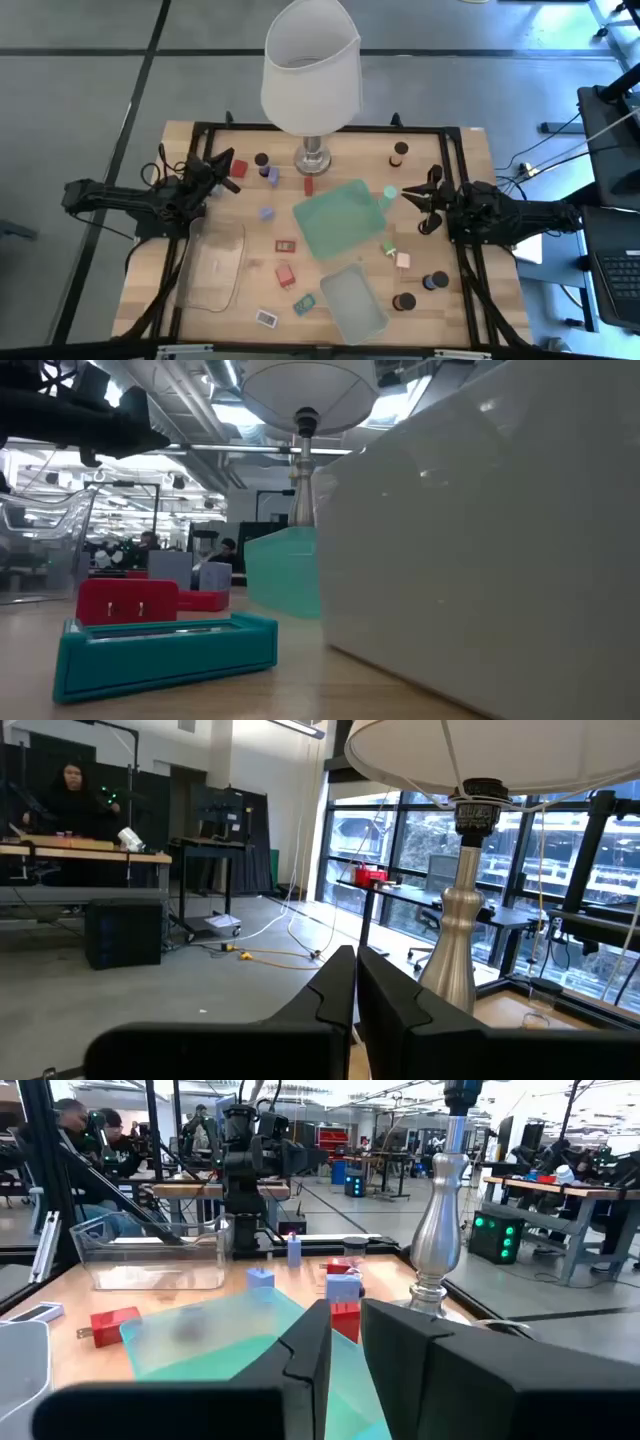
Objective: Pick & Place Office items
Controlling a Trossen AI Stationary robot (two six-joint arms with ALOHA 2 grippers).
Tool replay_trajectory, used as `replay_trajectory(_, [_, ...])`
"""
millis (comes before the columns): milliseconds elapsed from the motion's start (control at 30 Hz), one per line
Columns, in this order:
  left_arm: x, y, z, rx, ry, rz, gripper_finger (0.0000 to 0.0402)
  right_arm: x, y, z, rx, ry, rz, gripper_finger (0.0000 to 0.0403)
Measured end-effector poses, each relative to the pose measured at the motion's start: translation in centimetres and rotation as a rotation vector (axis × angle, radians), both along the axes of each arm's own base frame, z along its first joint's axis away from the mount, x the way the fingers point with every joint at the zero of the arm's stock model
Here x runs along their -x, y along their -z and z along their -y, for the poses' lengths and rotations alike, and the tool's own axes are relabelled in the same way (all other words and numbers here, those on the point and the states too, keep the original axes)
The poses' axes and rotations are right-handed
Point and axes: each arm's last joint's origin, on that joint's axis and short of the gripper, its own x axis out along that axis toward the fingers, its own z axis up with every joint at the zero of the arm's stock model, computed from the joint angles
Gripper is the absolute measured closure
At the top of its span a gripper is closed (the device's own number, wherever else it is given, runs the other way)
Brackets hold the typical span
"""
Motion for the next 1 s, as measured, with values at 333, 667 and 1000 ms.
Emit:
replay_trajectory(333, [0.0, 0.0, 0.0, 0.0, 0.0, 0.0, 0.039, 0.0, 0.0, -0.01, -0.58, -0.023, 0.097, 0.0339])
replay_trajectory(667, [0.0, 0.0, 0.0, 0.0, 0.0, 0.0, 0.0393, 0.0, 0.0, 0.0, -0.771, -0.028, 0.13, 0.0339])
replay_trajectory(1000, [0.0, 0.0, 0.0, 0.0, 0.0, 0.0, 0.0391, 0.0, 0.0, 0.0, -0.771, -0.027, 0.131, 0.0339])
